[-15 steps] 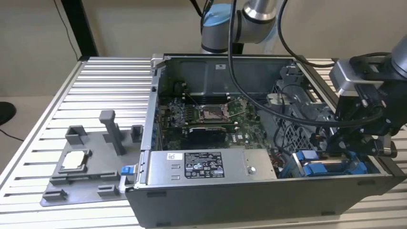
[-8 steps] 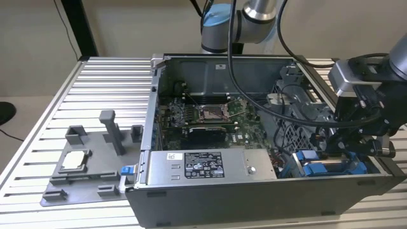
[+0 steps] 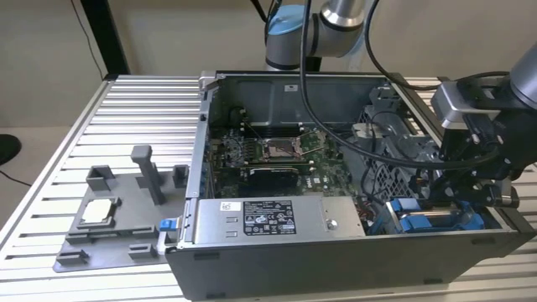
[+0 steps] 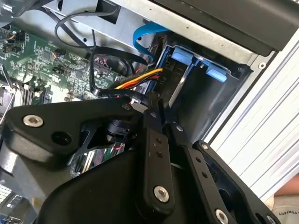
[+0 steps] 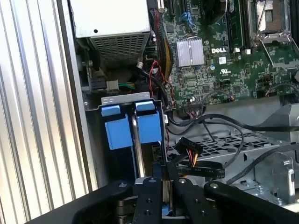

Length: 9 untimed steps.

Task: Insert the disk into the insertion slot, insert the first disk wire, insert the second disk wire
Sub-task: 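Insert the second disk wire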

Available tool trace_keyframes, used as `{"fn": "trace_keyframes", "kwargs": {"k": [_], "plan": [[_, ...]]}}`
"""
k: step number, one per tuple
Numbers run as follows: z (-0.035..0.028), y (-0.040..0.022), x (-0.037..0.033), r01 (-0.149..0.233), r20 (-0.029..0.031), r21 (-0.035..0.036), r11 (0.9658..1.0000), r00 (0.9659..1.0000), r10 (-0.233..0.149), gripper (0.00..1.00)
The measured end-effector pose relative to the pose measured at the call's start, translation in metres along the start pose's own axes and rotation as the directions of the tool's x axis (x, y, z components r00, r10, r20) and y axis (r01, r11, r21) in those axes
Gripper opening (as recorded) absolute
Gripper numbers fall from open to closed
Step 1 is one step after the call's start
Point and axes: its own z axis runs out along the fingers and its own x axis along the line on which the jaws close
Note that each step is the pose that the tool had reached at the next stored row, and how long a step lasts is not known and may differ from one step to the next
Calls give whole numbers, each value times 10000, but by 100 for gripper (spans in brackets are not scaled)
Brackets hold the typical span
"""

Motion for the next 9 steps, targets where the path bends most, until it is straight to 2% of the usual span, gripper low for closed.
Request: {"fn": "trace_keyframes", "kwargs": {"k": [9], "plan": [[11, -4, -2, 34, 2, 15, 10000, 10000, -34, 0]]}}
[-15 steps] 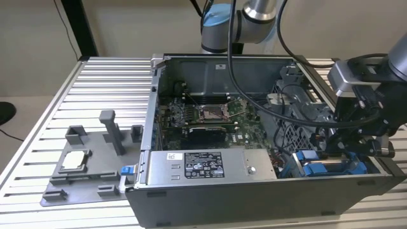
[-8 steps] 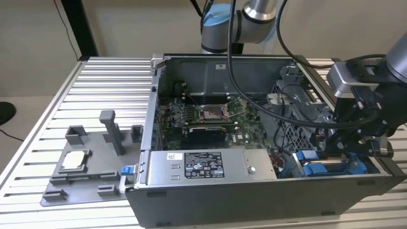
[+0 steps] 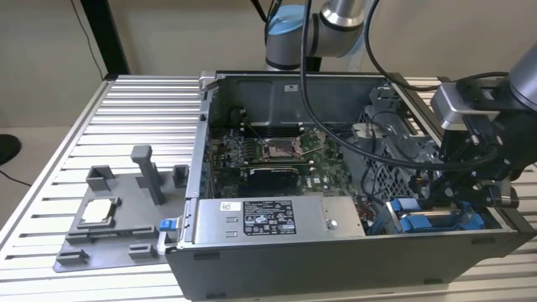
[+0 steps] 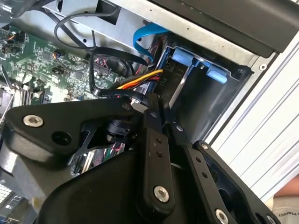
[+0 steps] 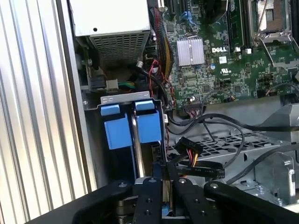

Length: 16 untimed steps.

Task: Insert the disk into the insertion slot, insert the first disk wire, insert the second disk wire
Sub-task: 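Insert the second disk wire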

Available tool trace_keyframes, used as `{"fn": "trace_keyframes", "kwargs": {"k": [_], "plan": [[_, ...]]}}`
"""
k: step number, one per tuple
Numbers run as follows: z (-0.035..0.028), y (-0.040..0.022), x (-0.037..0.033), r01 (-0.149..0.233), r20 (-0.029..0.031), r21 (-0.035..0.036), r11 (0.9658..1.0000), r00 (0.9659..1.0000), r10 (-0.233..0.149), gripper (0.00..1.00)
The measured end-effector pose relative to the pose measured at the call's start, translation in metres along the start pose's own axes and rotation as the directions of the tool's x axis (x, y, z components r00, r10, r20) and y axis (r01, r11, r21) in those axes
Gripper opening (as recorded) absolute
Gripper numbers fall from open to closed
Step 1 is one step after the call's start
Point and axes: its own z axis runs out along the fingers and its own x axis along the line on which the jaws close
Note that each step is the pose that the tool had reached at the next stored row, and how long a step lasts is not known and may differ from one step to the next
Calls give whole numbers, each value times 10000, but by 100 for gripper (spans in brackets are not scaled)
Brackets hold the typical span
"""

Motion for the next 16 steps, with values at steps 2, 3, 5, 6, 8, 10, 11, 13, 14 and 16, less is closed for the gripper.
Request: {"fn": "trace_keyframes", "kwargs": {"k": [2, 3, 5, 6, 8, 10, 11, 13, 14, 16], "plan": [[2, -4, 0, 18, 1, -3, 10000, 10000, -18, 0], [3, -6, -1, 30, 1, -5, 10000, 10000, -30, 0], [3, -10, -1, 56, 1, -9, 10000, 10000, -56, 0], [3, -11, -1, 71, 0, -10, 10000, 10000, -71, 0], [5, -13, -1, 100, -1, -14, 9999, 9999, -100, 0], [6, -13, -1, 129, -2, -18, 9999, 9999, -129, 0], [7, -14, -1, 145, -1, -21, 9999, 9999, -145, 0], [9, -14, 0, 184, -2, -25, 9998, 9998, -184, 0], [10, -15, 0, 203, -1, -28, 9998, 9998, -203, 0], [11, -15, 1, 245, -1, -34, 9997, 9997, -245, 0]]}}
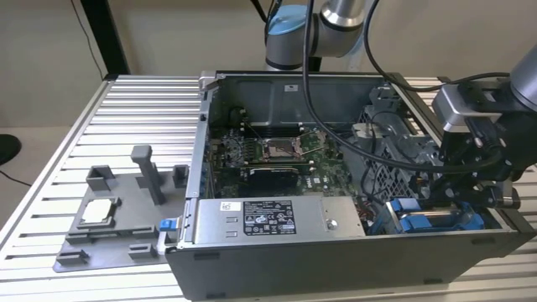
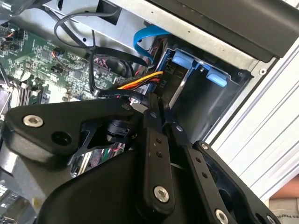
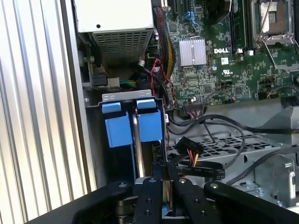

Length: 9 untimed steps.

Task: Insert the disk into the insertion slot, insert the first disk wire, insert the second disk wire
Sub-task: 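Insert the second disk wire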

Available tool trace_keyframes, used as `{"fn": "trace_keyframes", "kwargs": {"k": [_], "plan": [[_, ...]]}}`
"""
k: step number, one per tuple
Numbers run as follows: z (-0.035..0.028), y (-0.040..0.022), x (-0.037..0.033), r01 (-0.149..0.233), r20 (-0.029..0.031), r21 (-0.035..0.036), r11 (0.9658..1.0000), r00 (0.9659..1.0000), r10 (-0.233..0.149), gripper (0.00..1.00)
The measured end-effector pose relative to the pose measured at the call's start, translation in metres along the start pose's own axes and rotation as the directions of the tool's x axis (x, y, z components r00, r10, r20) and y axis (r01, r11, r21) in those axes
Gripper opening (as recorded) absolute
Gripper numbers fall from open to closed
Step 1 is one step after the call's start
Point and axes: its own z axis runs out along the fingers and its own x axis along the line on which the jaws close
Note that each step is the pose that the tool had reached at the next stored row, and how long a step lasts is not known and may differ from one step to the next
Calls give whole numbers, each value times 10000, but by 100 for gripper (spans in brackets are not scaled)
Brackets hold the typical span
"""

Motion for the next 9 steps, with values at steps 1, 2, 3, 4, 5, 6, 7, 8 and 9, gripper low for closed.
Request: {"fn": "trace_keyframes", "kwargs": {"k": [1, 2, 3, 4, 5, 6, 7, 8, 9], "plan": [[1, 0, 1, 19, 1, -3, 10000, 10000, -19, 0], [1, 0, 1, 38, 1, -5, 10000, 10000, -38, 0], [2, 0, 1, 57, 0, -8, 10000, 10000, -57, 0], [2, 0, 2, 76, 0, -10, 10000, 10000, -76, 0], [3, 0, 2, 96, -1, -13, 10000, 10000, -96, 0], [3, 0, 2, 115, -3, -15, 9999, 9999, -115, 0], [3, -1, 3, 134, -4, -18, 9999, 9999, -134, 0], [4, -1, 3, 153, -3, -20, 9999, 9999, -153, 0], [5, -1, 3, 174, -2, -24, 9998, 9998, -174, 0]]}}
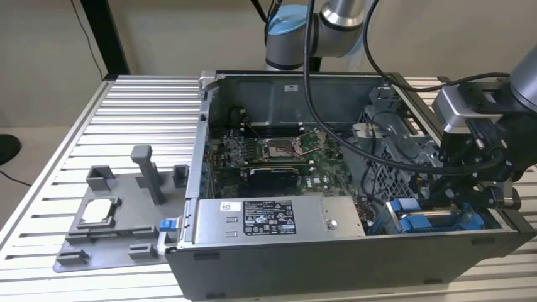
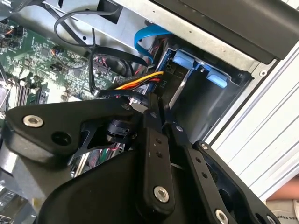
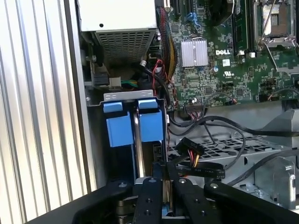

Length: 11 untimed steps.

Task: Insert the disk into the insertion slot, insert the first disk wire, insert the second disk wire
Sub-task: 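Insert the second disk wire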

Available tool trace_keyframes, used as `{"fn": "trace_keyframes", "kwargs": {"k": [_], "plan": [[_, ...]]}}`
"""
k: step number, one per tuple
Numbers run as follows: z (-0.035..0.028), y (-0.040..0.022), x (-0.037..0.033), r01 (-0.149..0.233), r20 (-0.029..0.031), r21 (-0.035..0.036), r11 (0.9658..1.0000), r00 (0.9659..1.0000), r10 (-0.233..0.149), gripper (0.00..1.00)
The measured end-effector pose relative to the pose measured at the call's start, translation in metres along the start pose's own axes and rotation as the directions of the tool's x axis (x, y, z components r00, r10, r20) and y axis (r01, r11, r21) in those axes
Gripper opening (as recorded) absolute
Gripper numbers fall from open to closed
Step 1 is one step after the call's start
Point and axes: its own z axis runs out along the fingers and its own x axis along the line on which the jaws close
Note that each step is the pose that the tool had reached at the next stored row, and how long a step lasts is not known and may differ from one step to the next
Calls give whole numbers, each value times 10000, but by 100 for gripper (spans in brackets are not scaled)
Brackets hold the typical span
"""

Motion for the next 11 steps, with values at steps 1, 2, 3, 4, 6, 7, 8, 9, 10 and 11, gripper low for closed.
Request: {"fn": "trace_keyframes", "kwargs": {"k": [1, 2, 3, 4, 6, 7, 8, 9, 10, 11], "plan": [[1, 0, 1, 20, 1, -3, 10000, 10000, -20, 0], [1, 0, 2, 39, 1, -5, 10000, 10000, -39, 0], [1, -1, 3, 56, 0, -8, 10000, 10000, -56, 0], [1, -1, 3, 75, 0, -10, 10000, 10000, -75, 0], [1, -1, 4, 109, -1, -15, 9999, 9999, -109, 0], [2, -1, 4, 122, -2, -16, 9999, 9999, -122, 0], [3, -1, 4, 135, -2, -18, 9999, 9999, -135, 0], [5, -1, 4, 147, -1, -20, 9999, 9999, -147, 0], [6, -1, 5, 157, -2, -21, 9999, 9999, -157, 0], [8, -1, 5, 168, -2, -22, 9999, 9999, -168, 0]]}}
